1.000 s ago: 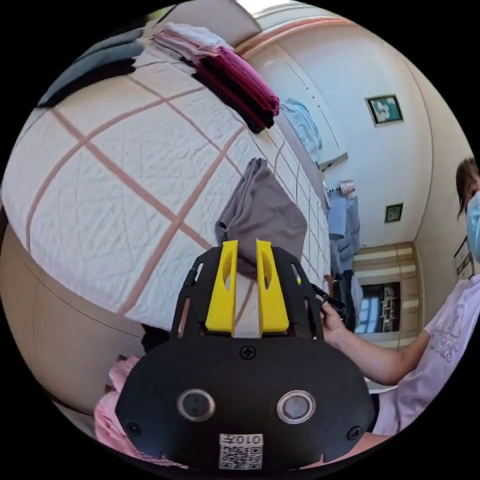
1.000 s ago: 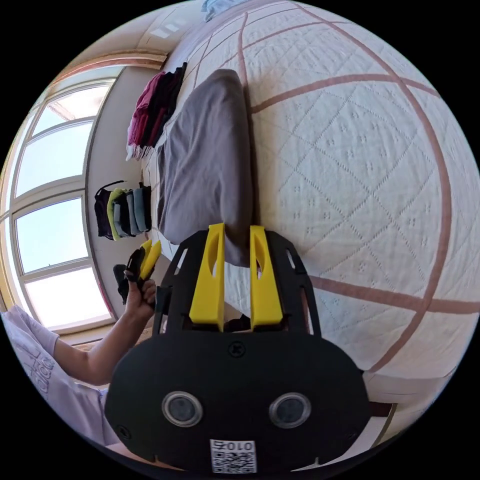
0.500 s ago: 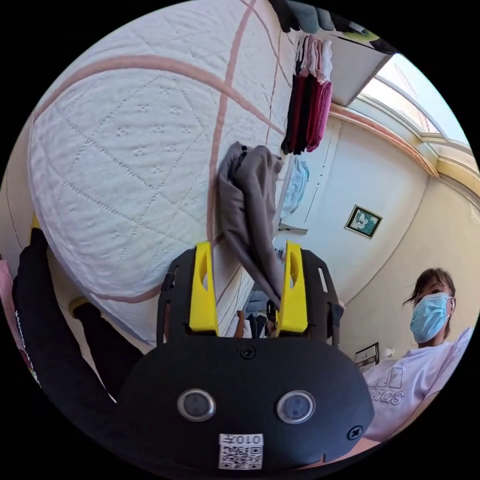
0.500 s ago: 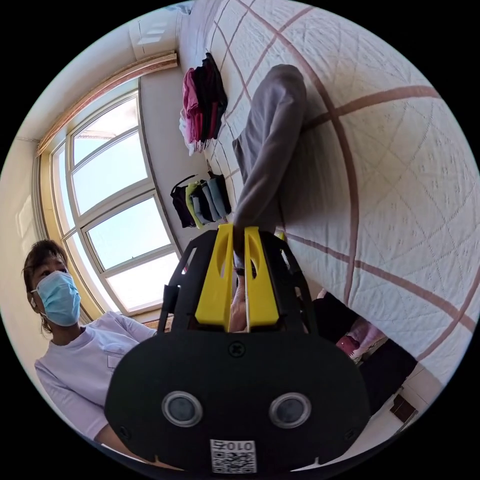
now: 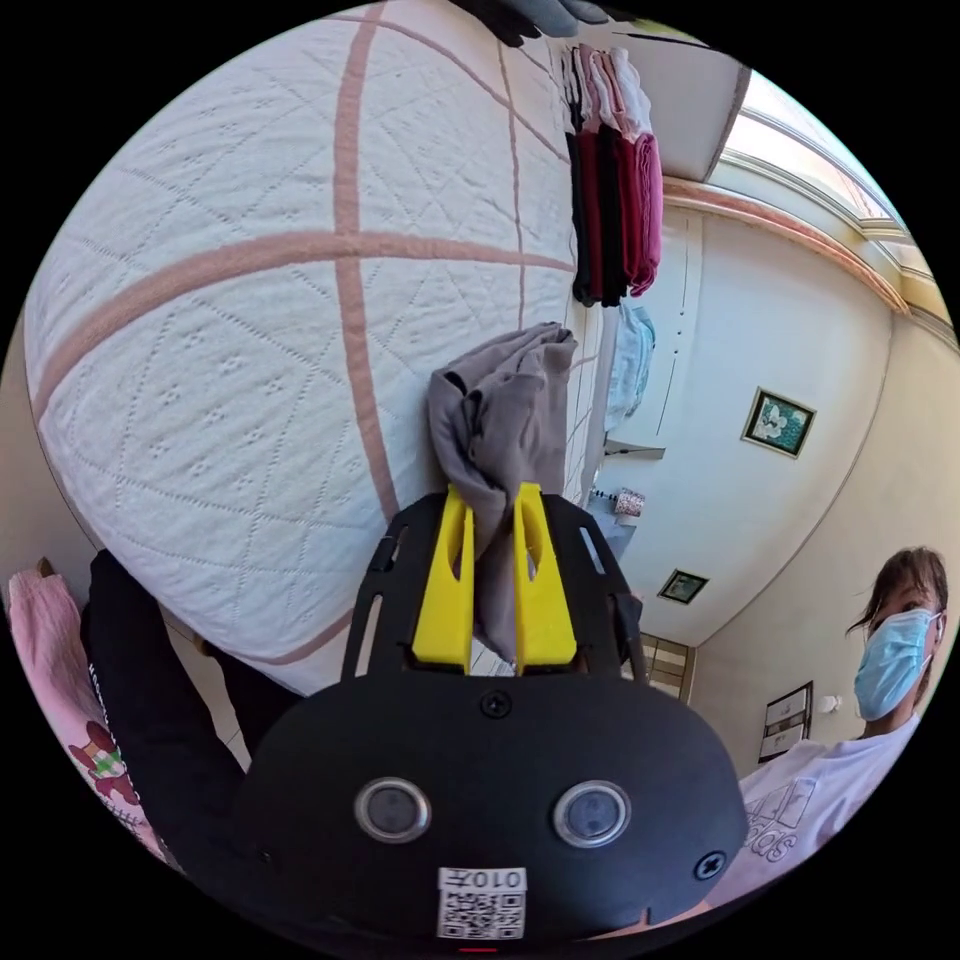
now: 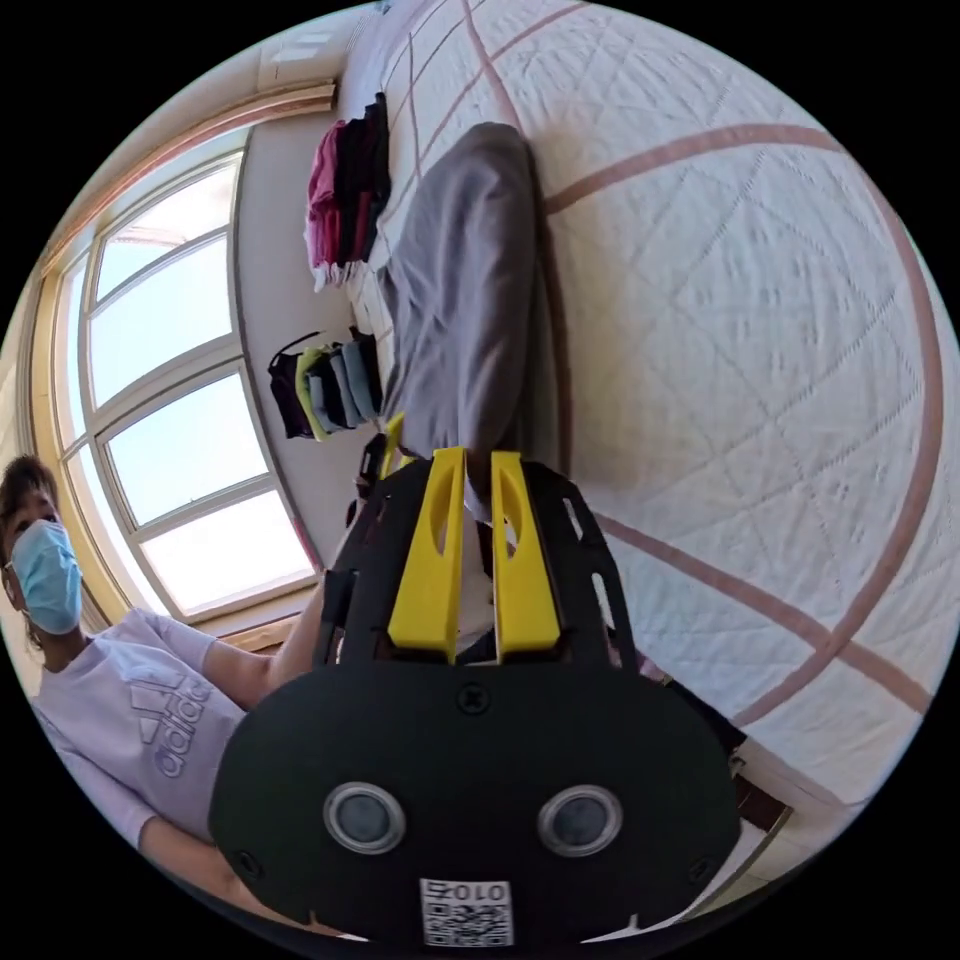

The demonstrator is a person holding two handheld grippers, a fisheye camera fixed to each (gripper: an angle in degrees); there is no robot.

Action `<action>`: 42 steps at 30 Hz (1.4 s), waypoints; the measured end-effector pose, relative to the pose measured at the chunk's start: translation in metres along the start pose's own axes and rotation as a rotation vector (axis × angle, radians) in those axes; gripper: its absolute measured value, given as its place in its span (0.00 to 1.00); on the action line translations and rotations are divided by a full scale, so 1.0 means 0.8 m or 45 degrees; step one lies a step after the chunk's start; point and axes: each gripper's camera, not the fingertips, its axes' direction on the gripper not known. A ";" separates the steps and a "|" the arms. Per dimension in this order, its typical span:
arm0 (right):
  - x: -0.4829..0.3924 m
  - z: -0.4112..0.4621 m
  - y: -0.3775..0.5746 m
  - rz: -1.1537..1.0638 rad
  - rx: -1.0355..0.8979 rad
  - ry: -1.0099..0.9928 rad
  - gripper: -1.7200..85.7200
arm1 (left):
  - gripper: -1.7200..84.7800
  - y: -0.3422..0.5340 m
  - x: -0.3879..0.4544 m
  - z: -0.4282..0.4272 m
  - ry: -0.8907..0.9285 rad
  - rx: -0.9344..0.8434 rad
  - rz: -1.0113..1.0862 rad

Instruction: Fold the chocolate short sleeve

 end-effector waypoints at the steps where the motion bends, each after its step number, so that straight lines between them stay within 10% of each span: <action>1: 0.010 0.004 0.003 0.000 0.004 0.003 0.10 | 0.12 0.000 0.003 0.001 0.028 0.002 -0.012; 27: 0.101 0.029 0.012 -0.079 0.362 -0.880 0.16 | 0.11 -0.059 0.119 0.053 0.327 -0.189 -0.069; 42: 0.012 -0.099 0.004 -0.012 0.105 -0.313 0.08 | 0.13 -0.115 0.083 0.007 -0.148 -0.191 0.080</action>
